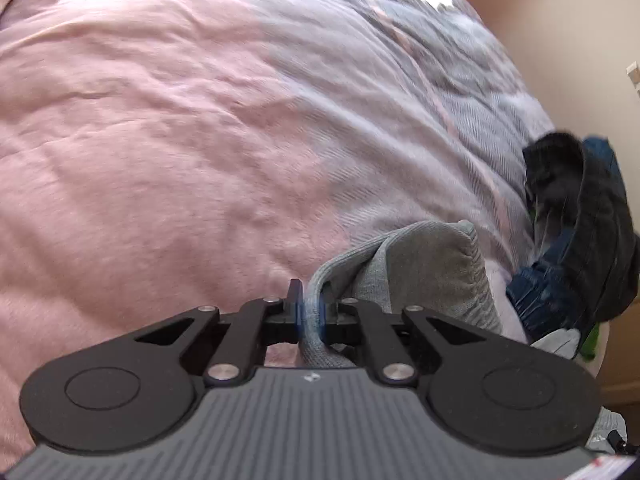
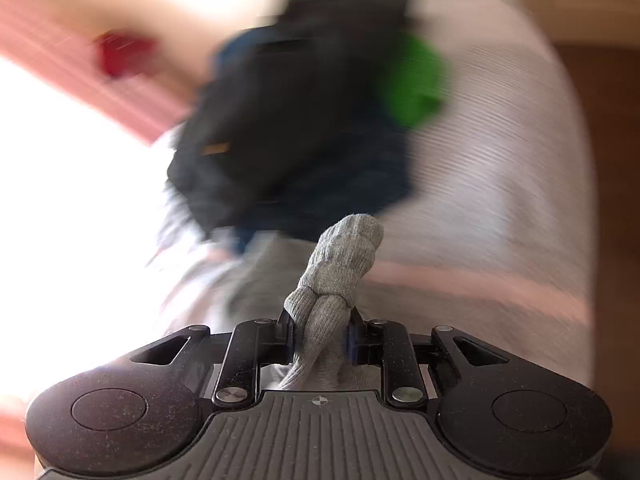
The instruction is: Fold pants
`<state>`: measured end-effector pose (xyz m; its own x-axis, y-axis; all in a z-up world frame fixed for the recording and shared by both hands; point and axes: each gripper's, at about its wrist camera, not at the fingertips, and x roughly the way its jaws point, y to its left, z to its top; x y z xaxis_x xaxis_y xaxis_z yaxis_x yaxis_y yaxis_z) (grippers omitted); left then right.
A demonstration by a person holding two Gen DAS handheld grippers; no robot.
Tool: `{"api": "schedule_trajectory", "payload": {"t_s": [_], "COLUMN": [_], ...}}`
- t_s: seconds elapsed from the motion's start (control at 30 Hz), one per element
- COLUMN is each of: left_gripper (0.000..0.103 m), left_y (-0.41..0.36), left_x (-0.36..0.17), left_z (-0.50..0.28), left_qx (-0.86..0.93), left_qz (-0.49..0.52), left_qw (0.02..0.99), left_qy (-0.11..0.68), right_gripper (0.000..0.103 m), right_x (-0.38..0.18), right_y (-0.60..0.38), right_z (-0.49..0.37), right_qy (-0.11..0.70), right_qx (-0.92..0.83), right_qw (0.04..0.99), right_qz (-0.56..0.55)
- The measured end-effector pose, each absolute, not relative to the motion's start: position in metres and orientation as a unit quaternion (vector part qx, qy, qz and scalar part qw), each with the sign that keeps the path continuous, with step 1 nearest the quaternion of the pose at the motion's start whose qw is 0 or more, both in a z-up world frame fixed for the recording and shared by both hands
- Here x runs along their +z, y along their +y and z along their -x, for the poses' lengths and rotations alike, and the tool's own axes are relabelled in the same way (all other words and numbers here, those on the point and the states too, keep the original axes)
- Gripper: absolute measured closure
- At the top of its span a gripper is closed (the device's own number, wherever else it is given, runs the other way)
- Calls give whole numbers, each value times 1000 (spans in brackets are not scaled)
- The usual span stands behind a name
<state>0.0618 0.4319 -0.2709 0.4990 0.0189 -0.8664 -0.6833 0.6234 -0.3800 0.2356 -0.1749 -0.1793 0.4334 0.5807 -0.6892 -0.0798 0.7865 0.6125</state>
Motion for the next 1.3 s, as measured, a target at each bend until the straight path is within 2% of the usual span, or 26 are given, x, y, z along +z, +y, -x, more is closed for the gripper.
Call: {"api": "schedule_trajectory", "payload": {"t_s": [0.23, 0.37, 0.43, 0.5, 0.57, 0.67, 0.7, 0.73, 0.77, 0.8, 0.93, 1.03, 1.3], "left_gripper": [100, 100, 100, 100, 94, 81, 73, 70, 70, 70, 68, 57, 42], "left_y": [473, 463, 438, 404, 362, 304, 286, 269, 253, 234, 186, 163, 160], "left_x": [-167, -91, -68, -60, -67, -106, -124, -142, -161, -179, -218, -223, -230], "left_z": [128, 242, 289, 329, 364, 400, 406, 412, 418, 428, 446, 446, 464], "left_qx": [404, 501, 532, 557, 569, 580, 595, 612, 622, 629, 639, 644, 666], "left_qz": [388, 373, 369, 371, 388, 436, 445, 451, 456, 469, 506, 495, 503], "left_qw": [762, 746, 735, 719, 701, 656, 629, 601, 580, 557, 511, 516, 508], "left_qy": [326, 230, 202, 189, 185, 210, 228, 248, 262, 272, 275, 272, 213], "right_gripper": [85, 85, 85, 85, 86, 85, 85, 81, 74, 72, 62, 59, 53], "right_x": [-76, -34, -32, -53, -87, -147, -168, -189, -209, -224, -253, -259, -270], "right_y": [-54, -34, -43, -60, -82, -121, -133, -144, -155, -164, -199, -204, -202], "right_z": [-246, -234, -231, -232, -233, -237, -241, -245, -250, -254, -266, -272, -261], "right_qy": [396, 338, 341, 388, 452, 547, 584, 618, 645, 660, 663, 667, 671], "right_qx": [446, 536, 547, 537, 505, 433, 400, 362, 329, 303, 267, 271, 264], "right_qw": [759, 717, 712, 701, 694, 690, 686, 684, 681, 683, 697, 691, 686], "right_qz": [-262, -292, -279, -265, -243, -193, -170, -141, -109, -79, -59, -73, -93]}}
